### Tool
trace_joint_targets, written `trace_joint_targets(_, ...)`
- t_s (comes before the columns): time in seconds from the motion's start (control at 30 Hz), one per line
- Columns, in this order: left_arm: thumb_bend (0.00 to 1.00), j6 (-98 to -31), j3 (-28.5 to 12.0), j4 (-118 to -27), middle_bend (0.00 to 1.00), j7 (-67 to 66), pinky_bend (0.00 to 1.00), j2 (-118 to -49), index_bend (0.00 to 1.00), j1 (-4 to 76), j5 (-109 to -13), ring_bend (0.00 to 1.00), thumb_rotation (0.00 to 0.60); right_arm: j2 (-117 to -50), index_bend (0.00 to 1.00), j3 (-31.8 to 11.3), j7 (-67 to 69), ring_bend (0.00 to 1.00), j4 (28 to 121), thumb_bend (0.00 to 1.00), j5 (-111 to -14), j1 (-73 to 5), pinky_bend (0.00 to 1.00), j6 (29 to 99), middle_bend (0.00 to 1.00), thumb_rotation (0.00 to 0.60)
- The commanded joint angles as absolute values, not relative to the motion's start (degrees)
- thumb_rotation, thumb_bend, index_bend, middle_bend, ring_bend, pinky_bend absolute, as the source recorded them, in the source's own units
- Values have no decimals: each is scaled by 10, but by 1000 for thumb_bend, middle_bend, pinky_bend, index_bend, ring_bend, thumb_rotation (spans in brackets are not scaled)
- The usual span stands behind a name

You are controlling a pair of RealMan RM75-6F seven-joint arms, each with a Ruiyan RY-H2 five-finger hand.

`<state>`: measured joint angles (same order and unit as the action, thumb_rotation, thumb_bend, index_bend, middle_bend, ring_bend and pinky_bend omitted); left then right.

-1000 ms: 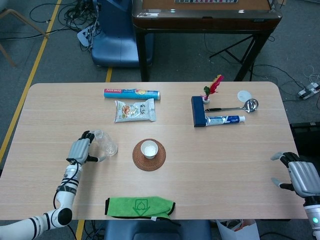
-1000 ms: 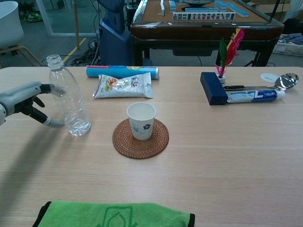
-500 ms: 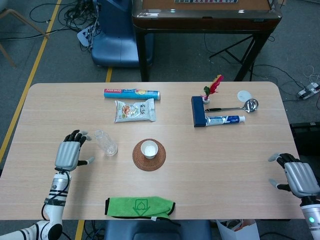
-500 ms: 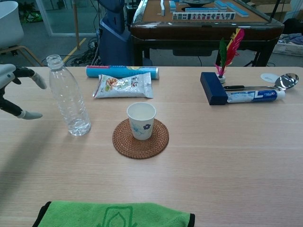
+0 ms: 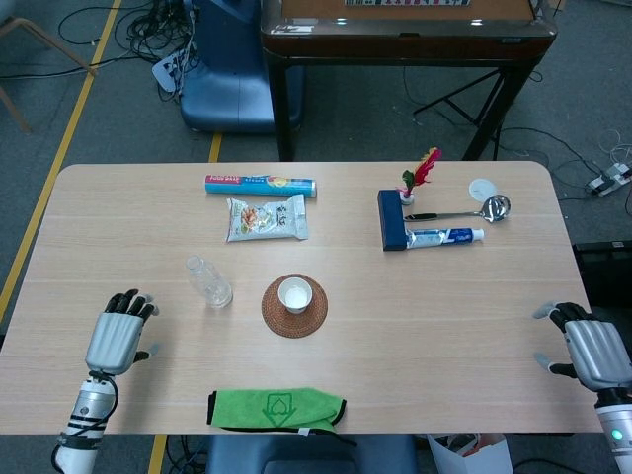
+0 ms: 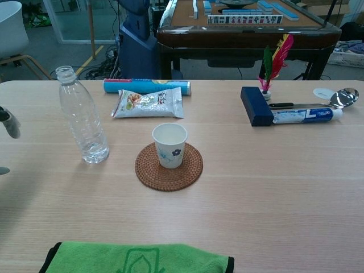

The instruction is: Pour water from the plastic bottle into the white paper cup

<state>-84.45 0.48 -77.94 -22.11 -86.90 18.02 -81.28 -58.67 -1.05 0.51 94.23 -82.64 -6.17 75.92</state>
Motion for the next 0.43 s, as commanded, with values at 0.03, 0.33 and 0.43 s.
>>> trace_joint_targets(0.03,1,-849,5,-778,317,-216,206,-863,433,170,-813,190,600,-586,354,-10,5,231,943,161,-828,-61,435,761,293,600)
trace_joint_targets(0.33,1,-845,-2,-774,318,-210,208,-848,433,157,-815,190,600,-587,354,-13,4,231,939,161,-821,-63,435,755,294,600)
trace_joint_targets(0.43,1,-843,-4,-772,318,-211,208,-850,433,155,-817,190,600,-588,354,-12,3,231,939,161,-823,-64,435,755,293,600)
